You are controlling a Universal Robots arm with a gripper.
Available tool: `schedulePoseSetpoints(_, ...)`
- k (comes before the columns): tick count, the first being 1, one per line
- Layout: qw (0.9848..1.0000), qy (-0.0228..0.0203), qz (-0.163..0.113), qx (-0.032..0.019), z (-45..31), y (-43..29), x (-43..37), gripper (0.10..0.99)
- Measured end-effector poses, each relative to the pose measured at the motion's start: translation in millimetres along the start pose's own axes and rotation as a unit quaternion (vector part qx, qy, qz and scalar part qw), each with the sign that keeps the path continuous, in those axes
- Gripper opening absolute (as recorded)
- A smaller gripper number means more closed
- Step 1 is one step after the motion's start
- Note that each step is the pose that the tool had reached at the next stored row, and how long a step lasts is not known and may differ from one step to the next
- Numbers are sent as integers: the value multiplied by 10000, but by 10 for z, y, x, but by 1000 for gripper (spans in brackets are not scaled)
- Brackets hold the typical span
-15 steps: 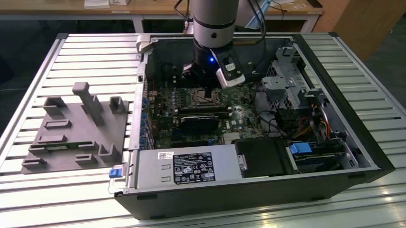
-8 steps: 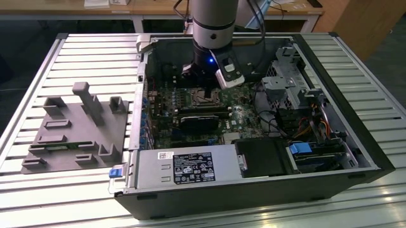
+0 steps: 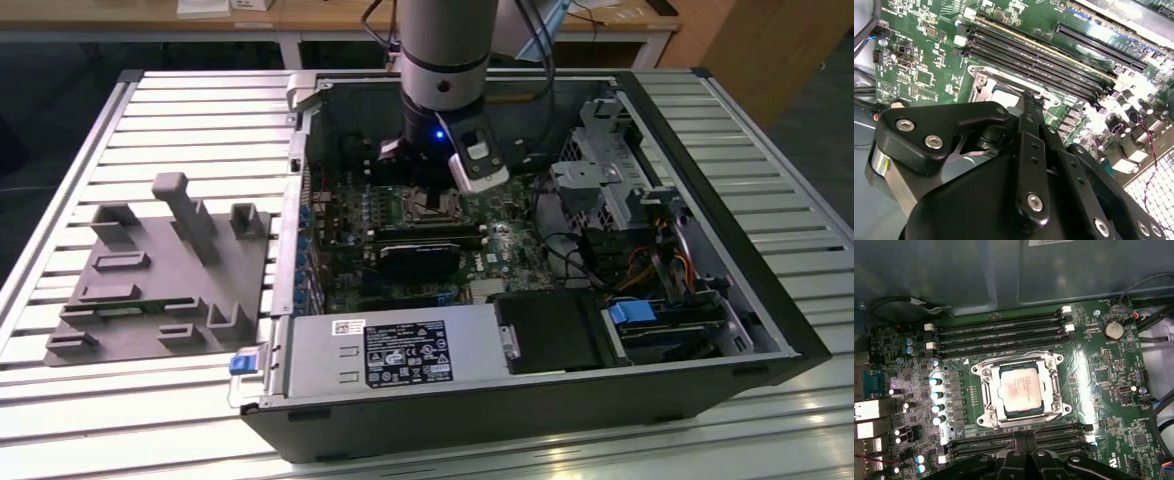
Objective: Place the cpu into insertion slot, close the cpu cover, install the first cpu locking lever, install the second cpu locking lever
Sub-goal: 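Install the second cpu locking lever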
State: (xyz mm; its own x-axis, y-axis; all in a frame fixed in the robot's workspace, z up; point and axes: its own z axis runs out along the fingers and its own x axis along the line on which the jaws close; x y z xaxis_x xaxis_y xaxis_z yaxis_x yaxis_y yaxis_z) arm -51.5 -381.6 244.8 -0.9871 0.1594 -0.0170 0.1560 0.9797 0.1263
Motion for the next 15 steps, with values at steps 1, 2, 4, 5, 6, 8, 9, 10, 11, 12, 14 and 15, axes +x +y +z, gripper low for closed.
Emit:
schedulePoseSetpoints(1, 10000, 1, 0, -3, 4, -7, 4, 102)
schedulePoseSetpoints(2, 10000, 1, 1, -7, 8, -15, 8, 102)
schedulePoseSetpoints(4, 10000, 3, 2, -21, 20, -29, 18, 102)
schedulePoseSetpoints(5, 10000, 4, 2, -26, 28, -33, 23, 102)
schedulePoseSetpoints(6, 10000, 5, 2, -30, 35, -38, 26, 102)
schedulePoseSetpoints(8, 10000, 6, 1, -34, 48, -47, 29, 102)
schedulePoseSetpoints(9, 10000, 6, 2, -35, 52, -50, 30, 102)
schedulePoseSetpoints(10, 10000, 7, 2, -41, 70, -64, 36, 102)
schedulePoseSetpoints(11, 10000, 8, 3, -46, 78, -69, 48, 102)
schedulePoseSetpoints(12, 10000, 9, 3, -51, 85, -73, 59, 102)
schedulePoseSetpoints(14, 10000, 11, 3, -65, 101, -82, 81, 102)
schedulePoseSetpoints(15, 10000, 12, 3, -73, 109, -87, 90, 102)
